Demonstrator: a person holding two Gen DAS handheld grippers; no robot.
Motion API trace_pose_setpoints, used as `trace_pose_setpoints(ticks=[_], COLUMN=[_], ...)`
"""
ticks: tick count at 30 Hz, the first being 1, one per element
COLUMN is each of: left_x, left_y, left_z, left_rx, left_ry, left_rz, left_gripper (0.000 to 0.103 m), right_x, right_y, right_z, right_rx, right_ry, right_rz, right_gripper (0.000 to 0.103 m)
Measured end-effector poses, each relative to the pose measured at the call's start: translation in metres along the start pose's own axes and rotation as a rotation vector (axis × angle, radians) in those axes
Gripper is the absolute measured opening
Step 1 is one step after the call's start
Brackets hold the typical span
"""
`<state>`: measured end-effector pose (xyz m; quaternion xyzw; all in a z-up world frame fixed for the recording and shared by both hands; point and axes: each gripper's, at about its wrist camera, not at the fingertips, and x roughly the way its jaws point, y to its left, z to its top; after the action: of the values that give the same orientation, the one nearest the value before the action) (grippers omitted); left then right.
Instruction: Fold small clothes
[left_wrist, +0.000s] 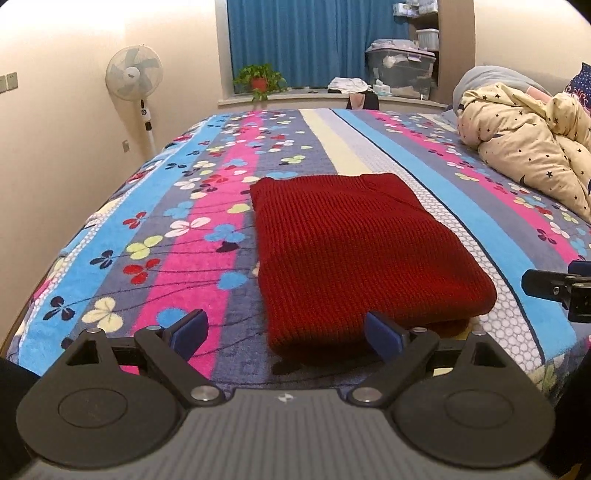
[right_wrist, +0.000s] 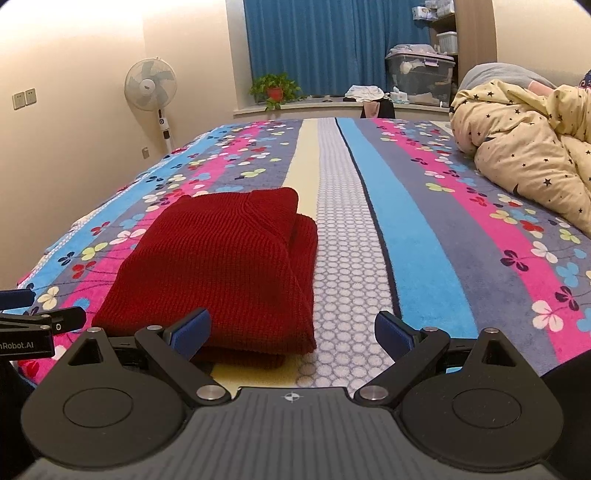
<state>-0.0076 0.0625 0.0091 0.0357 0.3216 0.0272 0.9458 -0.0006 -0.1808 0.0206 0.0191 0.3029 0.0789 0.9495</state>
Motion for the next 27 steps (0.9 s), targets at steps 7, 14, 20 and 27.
trace_pose_setpoints(ticks=[7,14,20,27], left_x=[0.0006,0.0022,0.0021,0.0025], left_y=[0.0000,0.0008,-0.0003,-0.0004], left_z=[-0.0010,-0.0007,-0.0009,-0.0016], left_rx=[-0.006,-0.016,-0.014,-0.019], left_ry=[0.005,0.016,0.018,0.021], left_rz=[-0.002,-0.003,-0.004,-0.006], left_gripper=[0.094,0.094,0.094,0.094], right_x=[0.0007,0.0017,0.0027,0.0028], right_y=[0.0056,0.0063,0.0053,0.0058], right_z=[0.0002,-0.0007,-0.0011,-0.0012], right_rx=[-0.021,-0.017,-0.019,-0.018], right_ry=[0.001,0.004,0.008,0.009], right_rz=[0.010,0.009,0.013,0.013], right_gripper=[0.095,0.095,0.095,0.095])
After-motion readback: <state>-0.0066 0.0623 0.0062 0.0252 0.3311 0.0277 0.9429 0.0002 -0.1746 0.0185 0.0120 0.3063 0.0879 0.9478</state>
